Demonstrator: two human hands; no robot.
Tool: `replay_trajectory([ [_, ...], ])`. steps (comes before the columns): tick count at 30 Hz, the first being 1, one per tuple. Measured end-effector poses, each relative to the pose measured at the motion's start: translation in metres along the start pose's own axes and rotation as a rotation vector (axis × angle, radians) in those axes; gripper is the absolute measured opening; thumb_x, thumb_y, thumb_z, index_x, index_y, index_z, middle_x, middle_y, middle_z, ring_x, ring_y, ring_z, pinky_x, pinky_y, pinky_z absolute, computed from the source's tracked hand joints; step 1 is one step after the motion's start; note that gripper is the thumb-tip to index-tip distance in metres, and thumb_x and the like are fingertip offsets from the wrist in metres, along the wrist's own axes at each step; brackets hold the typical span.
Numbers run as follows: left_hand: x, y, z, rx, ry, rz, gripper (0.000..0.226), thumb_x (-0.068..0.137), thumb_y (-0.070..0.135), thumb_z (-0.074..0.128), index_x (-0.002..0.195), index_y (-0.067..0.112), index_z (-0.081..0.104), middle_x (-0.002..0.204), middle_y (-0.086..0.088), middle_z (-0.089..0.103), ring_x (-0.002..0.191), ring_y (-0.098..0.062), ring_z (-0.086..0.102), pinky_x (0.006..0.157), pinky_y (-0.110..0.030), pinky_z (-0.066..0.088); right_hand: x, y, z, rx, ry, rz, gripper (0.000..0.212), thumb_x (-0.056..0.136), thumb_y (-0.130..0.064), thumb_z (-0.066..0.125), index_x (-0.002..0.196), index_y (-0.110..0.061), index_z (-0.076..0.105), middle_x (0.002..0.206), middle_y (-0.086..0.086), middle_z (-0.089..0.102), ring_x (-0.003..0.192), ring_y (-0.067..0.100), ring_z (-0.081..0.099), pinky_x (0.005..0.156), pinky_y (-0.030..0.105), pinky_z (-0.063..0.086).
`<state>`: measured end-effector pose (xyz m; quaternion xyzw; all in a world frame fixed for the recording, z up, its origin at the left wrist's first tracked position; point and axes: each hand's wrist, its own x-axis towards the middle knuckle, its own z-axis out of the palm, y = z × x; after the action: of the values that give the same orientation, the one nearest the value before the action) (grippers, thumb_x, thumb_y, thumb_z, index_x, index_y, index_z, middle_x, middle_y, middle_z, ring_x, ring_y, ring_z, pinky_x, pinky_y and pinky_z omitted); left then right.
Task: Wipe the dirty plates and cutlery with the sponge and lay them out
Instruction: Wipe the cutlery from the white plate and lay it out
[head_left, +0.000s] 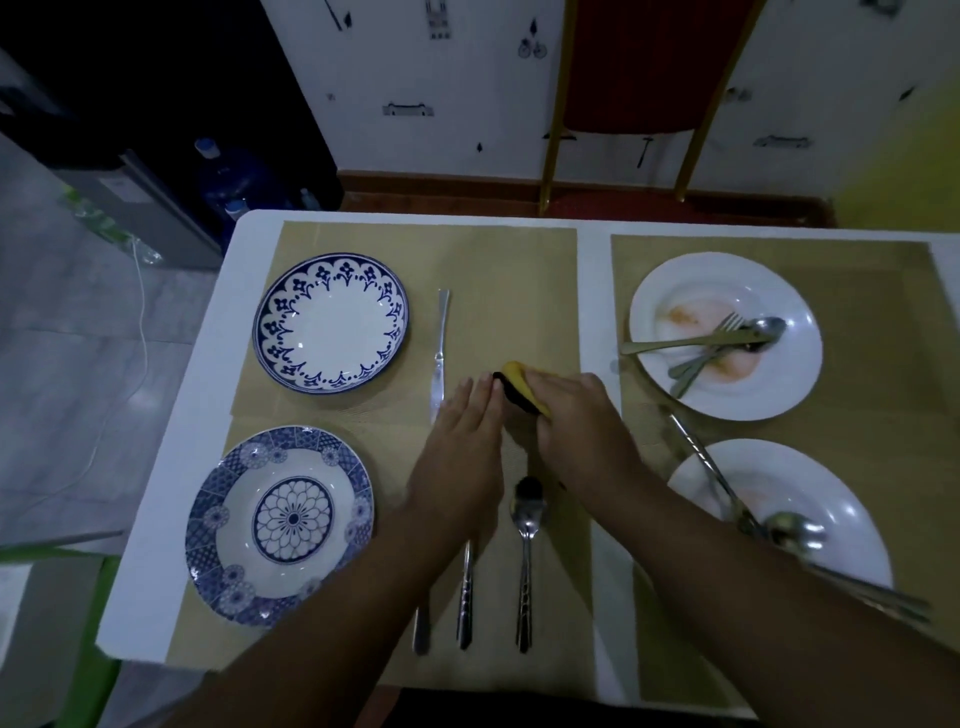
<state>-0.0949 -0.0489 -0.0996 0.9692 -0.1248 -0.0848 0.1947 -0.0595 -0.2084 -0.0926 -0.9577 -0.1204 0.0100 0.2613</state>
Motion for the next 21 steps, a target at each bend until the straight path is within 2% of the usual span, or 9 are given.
replay_trajectory([
  [5,-0.014,0.053,0.01,-0.054,-0.003,0.06,0.072,0.099,0.012,0.049,0.158,0.009,0.009,0.167,-0.007,0.004,0.153,-0.024,-0.004,0.126,-0.044,0.007,-0.046,0.023,-0.042,0.019,0.075,0.0,0.059,0.078,0.001,0.052,0.132,-0.021,0.054,0.119,-0.004,0.065,0.098,0.023,0.056,0.091,0.033,0.044],
  [7,-0.021,0.077,0.015,-0.071,0.013,0.09,0.065,0.103,0.013,0.042,0.158,0.012,0.008,0.167,-0.004,0.002,0.152,-0.02,-0.007,0.126,-0.039,0.003,-0.069,0.036,-0.061,0.036,0.099,0.022,0.058,0.078,0.001,0.053,0.131,-0.021,0.055,0.119,-0.004,0.064,0.103,0.021,0.056,0.092,0.031,0.042],
  [9,-0.029,0.104,0.019,-0.082,0.004,0.129,0.061,0.107,0.019,0.035,0.158,0.015,0.002,0.165,-0.001,-0.004,0.149,-0.016,-0.013,0.123,-0.032,-0.005,-0.096,0.048,-0.081,0.1,0.122,0.082,0.058,0.078,0.005,0.056,0.131,-0.021,0.056,0.115,-0.003,0.066,0.1,0.02,0.056,0.085,0.026,0.042],
  [11,-0.036,0.13,0.024,-0.085,-0.01,0.165,0.059,0.108,0.023,0.032,0.157,0.014,0.002,0.166,-0.001,-0.001,0.151,-0.017,-0.01,0.122,-0.031,-0.005,-0.121,0.061,-0.098,0.153,0.107,0.135,0.059,0.079,0.002,0.056,0.131,-0.026,0.055,0.107,-0.003,0.068,0.093,0.018,0.059,0.08,0.027,0.047],
  [14,-0.042,0.162,0.041,-0.022,-0.072,0.225,0.06,0.103,0.031,0.021,0.158,0.009,0.017,0.166,-0.008,0.016,0.154,-0.028,0.01,0.122,-0.035,0.0,-0.153,0.09,-0.113,0.152,0.095,0.197,0.06,0.079,-0.001,0.056,0.131,-0.033,0.055,0.103,-0.009,0.07,0.091,0.011,0.061,0.082,0.027,0.051],
  [16,-0.041,0.178,0.049,0.015,-0.091,0.244,0.054,0.1,0.027,0.039,0.15,0.006,0.04,0.155,-0.013,0.042,0.144,-0.033,0.039,0.119,-0.042,0.021,-0.168,0.109,-0.121,0.142,0.111,0.264,0.063,0.078,0.002,0.055,0.131,-0.031,0.055,0.1,-0.003,0.071,0.087,0.015,0.064,0.079,0.026,0.051],
  [18,-0.032,0.189,0.055,0.057,-0.036,0.264,0.043,0.088,0.02,0.063,0.13,0.009,0.063,0.125,-0.013,0.068,0.112,-0.034,0.065,0.095,-0.043,0.052,-0.181,0.123,-0.13,0.144,0.148,0.322,0.067,0.073,0.008,0.055,0.132,-0.024,0.057,0.097,0.005,0.072,0.084,0.02,0.064,0.075,0.018,0.046],
  [19,-0.025,0.195,0.056,0.086,-0.023,0.253,0.039,0.083,0.019,0.069,0.121,0.012,0.067,0.112,-0.01,0.071,0.098,-0.032,0.066,0.081,-0.04,0.055,-0.187,0.129,-0.134,0.139,0.161,0.338,0.068,0.071,0.01,0.056,0.131,-0.022,0.057,0.094,0.007,0.072,0.082,0.022,0.064,0.073,0.015,0.041],
  [21,-0.006,0.205,0.058,0.158,-0.01,0.214,0.034,0.079,0.021,0.074,0.113,0.018,0.071,0.099,-0.006,0.069,0.087,-0.03,0.063,0.068,-0.037,0.051,-0.196,0.139,-0.141,0.134,0.16,0.364,0.069,0.072,0.009,0.056,0.133,-0.024,0.055,0.092,0.008,0.068,0.085,0.022,0.06,0.071,0.017,0.038],
])
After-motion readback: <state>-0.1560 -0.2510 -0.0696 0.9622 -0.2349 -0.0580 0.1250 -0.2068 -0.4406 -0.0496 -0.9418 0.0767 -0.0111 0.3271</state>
